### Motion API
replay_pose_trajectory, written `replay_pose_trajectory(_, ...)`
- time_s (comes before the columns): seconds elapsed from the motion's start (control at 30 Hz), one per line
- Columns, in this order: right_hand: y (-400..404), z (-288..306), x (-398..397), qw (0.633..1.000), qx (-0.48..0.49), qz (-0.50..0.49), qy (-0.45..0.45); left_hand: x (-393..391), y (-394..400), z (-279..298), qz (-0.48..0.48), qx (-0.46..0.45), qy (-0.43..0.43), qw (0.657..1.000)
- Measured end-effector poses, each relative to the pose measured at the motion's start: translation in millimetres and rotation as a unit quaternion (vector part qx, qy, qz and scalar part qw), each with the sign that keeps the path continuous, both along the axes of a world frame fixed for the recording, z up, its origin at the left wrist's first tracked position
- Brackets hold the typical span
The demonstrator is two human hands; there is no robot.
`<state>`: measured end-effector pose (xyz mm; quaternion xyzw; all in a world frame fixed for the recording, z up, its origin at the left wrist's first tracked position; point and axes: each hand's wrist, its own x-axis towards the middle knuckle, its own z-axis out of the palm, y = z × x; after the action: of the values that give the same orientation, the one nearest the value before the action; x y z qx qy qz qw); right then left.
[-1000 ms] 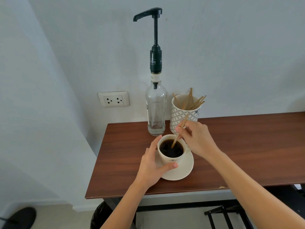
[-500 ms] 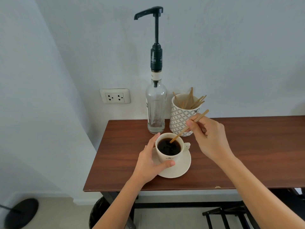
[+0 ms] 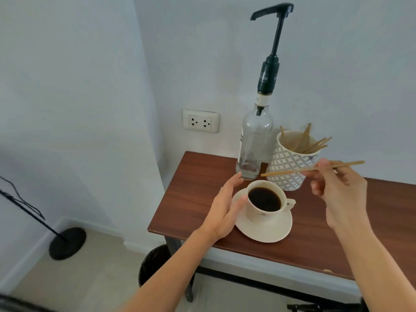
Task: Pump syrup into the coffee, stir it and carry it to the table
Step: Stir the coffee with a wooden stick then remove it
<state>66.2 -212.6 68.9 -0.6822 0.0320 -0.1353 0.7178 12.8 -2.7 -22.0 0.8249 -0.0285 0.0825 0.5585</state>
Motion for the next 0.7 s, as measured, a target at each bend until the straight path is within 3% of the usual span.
replay_pose_trajectory(0.27,115.5,12.5,-27.4,0.999,0.039,0.02,-0.018,-22.3,185.9,4.7,0.15,0.048,-0.08,0.984)
replay_pose_trajectory(0.4,224.0,-12.5,-53.7,0.999,-0.008,0.032,-0.025,-33.4,306.2,-40.2,0.185,0.11,-0.012,0.977)
replay_pose_trajectory(0.53,327.8,-44.0,-86.4,0.988,-0.134,0.066,-0.032,-26.4,393.2,-94.7,0.178,0.183,0.076,0.964)
replay_pose_trajectory(0.7,412.2,-115.2,-107.4,0.965,-0.227,0.128,0.028,3.5,440.3,-136.1,0.129,0.29,0.069,0.946)
